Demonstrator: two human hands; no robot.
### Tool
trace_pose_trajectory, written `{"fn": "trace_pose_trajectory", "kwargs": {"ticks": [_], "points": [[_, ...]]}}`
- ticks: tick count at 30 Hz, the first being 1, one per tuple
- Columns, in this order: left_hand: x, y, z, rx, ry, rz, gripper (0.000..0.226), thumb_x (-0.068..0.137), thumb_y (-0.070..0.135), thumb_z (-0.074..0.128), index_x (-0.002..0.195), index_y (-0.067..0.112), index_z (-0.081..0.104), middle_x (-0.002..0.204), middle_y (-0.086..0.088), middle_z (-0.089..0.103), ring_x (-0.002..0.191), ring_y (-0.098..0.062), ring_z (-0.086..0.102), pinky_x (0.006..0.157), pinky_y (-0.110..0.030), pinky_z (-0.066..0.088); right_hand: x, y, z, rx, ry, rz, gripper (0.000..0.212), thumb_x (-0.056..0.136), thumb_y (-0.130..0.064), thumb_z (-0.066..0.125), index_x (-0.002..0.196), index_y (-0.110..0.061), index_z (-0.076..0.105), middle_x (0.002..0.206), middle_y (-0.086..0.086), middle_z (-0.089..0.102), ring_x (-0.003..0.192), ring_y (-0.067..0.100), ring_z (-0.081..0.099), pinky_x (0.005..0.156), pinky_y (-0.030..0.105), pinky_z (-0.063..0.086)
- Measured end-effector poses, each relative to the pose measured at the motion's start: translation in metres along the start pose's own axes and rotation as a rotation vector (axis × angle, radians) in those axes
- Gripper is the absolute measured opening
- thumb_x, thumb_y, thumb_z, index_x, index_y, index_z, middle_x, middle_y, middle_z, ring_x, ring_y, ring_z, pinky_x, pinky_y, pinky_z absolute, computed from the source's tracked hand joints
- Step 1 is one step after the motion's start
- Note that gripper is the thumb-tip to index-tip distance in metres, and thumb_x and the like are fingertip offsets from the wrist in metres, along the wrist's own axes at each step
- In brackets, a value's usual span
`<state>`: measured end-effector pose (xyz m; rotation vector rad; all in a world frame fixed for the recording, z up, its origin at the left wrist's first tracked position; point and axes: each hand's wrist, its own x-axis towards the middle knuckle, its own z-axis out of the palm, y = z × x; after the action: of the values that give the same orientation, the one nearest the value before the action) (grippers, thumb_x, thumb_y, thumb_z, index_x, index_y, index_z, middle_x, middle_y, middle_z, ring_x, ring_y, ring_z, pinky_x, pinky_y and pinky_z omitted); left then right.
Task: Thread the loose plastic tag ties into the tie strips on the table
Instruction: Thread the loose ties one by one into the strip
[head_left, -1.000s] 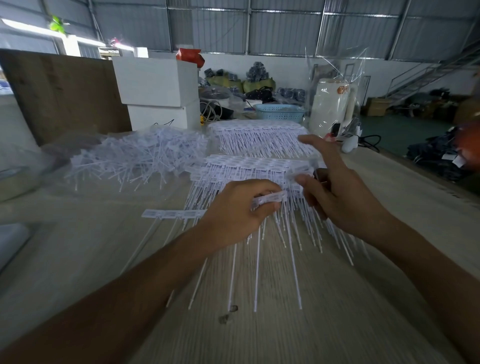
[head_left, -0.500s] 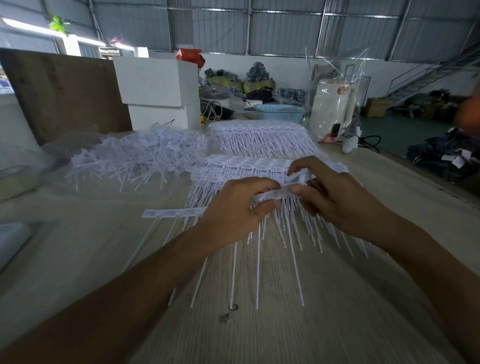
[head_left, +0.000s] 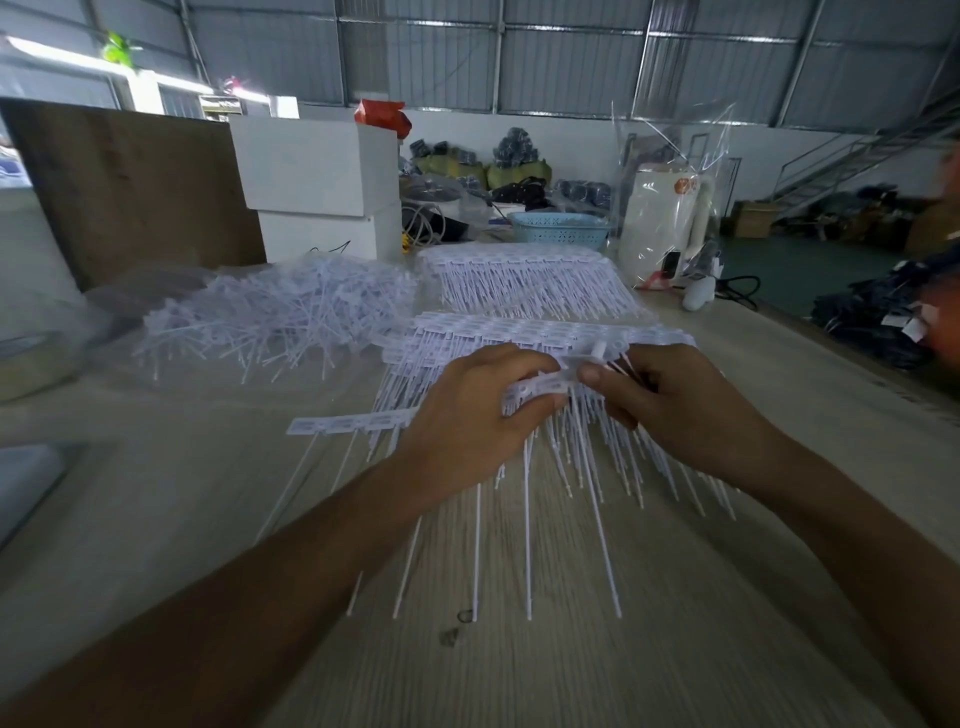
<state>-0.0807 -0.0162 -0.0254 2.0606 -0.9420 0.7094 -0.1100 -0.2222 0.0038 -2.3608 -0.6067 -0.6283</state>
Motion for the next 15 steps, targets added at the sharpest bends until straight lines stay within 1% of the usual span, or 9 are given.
{"fn": "trace_pose_trajectory", "kwargs": {"ticks": [2, 4, 5, 6, 8, 10, 12, 15], "points": [[0.001, 0.001, 0.0, 0.028, 0.002, -0.005, 0.019, 0.088, 0.022, 0.075, 0.106, 0.014, 0.074, 0.091, 0.003, 0.068, 0.082, -0.01, 0.058, 0.072, -0.025, 0.041, -0.002, 0.0, 0.004, 0.016, 0.011, 0.028, 0.05, 0.089, -0.055, 0.046, 0.058, -0.017, 0.055, 0.049, -0.01, 0.055, 0.047, 0.005, 0.053, 0.054, 0.013, 0.039], [0.001, 0.001, 0.0, 0.032, 0.006, -0.011, 0.02, 0.088, 0.021, 0.075, 0.106, 0.012, 0.075, 0.092, 0.001, 0.068, 0.084, -0.012, 0.059, 0.073, -0.026, 0.042, -0.002, 0.0, 0.008, 0.032, -0.011, 0.067, 0.048, 0.088, -0.057, 0.044, 0.062, -0.017, 0.052, 0.052, -0.001, 0.054, 0.05, 0.014, 0.052, 0.053, 0.025, 0.04], [0.001, 0.001, 0.0, 0.031, 0.008, -0.012, 0.021, 0.088, 0.02, 0.076, 0.107, 0.012, 0.075, 0.094, 0.0, 0.069, 0.085, -0.014, 0.06, 0.075, -0.028, 0.044, -0.001, 0.0, 0.01, 0.04, -0.021, 0.083, 0.044, 0.088, -0.056, 0.044, 0.064, -0.019, 0.049, 0.055, 0.003, 0.053, 0.05, 0.017, 0.051, 0.056, 0.031, 0.04], [0.001, 0.001, 0.0, 0.027, 0.014, -0.012, 0.022, 0.087, 0.02, 0.076, 0.108, 0.011, 0.075, 0.095, -0.001, 0.07, 0.087, -0.015, 0.061, 0.076, -0.03, 0.046, -0.001, -0.001, 0.011, 0.043, -0.03, 0.098, 0.042, 0.089, -0.054, 0.045, 0.063, -0.021, 0.047, 0.056, 0.006, 0.051, 0.05, 0.019, 0.049, 0.056, 0.033, 0.039], [-0.001, 0.002, 0.001, 0.005, 0.036, -0.013, 0.026, 0.086, 0.02, 0.078, 0.11, 0.012, 0.072, 0.099, -0.001, 0.071, 0.091, -0.016, 0.063, 0.079, -0.032, 0.05, 0.0, -0.004, 0.012, 0.092, -0.065, 0.15, 0.045, 0.089, -0.053, 0.048, 0.06, -0.02, 0.052, 0.055, 0.008, 0.049, 0.047, 0.015, 0.043, 0.049, 0.027, 0.034], [-0.002, 0.003, 0.002, -0.024, 0.049, -0.025, 0.028, 0.084, 0.02, 0.079, 0.109, 0.014, 0.068, 0.1, -0.001, 0.07, 0.092, -0.014, 0.065, 0.079, -0.036, 0.053, -0.001, -0.007, 0.013, 0.263, -0.122, 0.282, 0.051, 0.086, -0.059, 0.054, 0.06, -0.017, 0.065, 0.052, 0.005, 0.048, 0.044, 0.011, 0.04, 0.044, 0.018, 0.031], [-0.002, 0.002, 0.002, -0.04, 0.042, -0.027, 0.026, 0.085, 0.02, 0.078, 0.105, 0.015, 0.063, 0.096, 0.001, 0.068, 0.089, -0.011, 0.065, 0.074, -0.037, 0.054, -0.004, -0.01, 0.014, 0.435, -0.213, 0.407, 0.052, 0.083, -0.063, 0.059, 0.065, -0.016, 0.071, 0.051, 0.0, 0.045, 0.043, 0.008, 0.036, 0.042, 0.018, 0.029], [-0.002, 0.005, 0.001, -0.068, 0.013, -0.016, 0.02, 0.086, 0.021, 0.075, 0.1, 0.016, 0.061, 0.09, 0.005, 0.068, 0.081, -0.008, 0.066, 0.068, -0.038, 0.053, -0.006, -0.015, 0.013, 0.587, -0.286, 0.442, 0.042, 0.083, -0.058, 0.063, 0.067, -0.021, 0.071, 0.051, -0.006, 0.04, 0.044, 0.006, 0.033, 0.042, 0.019, 0.027]]}}
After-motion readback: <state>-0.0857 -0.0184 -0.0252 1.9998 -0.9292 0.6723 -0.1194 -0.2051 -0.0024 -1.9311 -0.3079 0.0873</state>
